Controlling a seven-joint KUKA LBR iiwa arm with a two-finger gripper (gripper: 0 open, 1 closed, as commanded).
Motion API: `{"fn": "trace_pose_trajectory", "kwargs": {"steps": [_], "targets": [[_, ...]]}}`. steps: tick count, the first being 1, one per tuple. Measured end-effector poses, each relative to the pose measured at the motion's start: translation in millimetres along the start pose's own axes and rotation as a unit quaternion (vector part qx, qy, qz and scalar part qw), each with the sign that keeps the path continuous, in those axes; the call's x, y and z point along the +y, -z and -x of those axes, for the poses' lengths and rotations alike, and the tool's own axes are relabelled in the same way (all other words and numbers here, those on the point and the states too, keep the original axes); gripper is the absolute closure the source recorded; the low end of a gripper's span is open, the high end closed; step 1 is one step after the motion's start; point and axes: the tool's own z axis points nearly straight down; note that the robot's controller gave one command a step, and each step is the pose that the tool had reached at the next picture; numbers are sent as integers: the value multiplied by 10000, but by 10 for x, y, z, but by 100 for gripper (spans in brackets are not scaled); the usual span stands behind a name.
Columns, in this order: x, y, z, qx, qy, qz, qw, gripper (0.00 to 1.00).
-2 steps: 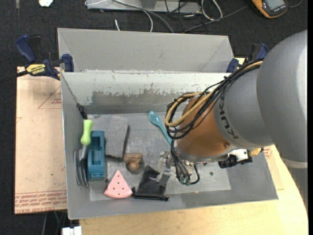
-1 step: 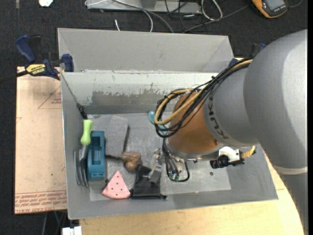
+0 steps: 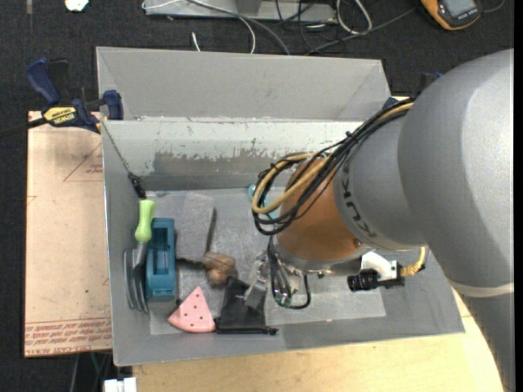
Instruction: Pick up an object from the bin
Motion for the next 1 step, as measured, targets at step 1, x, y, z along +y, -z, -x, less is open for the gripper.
{"fn": "trace_pose_trajectory", "kwargs": {"steps": [1], "targets": [[269, -4, -91, -10, -389, 16, 9992, 100]]}}
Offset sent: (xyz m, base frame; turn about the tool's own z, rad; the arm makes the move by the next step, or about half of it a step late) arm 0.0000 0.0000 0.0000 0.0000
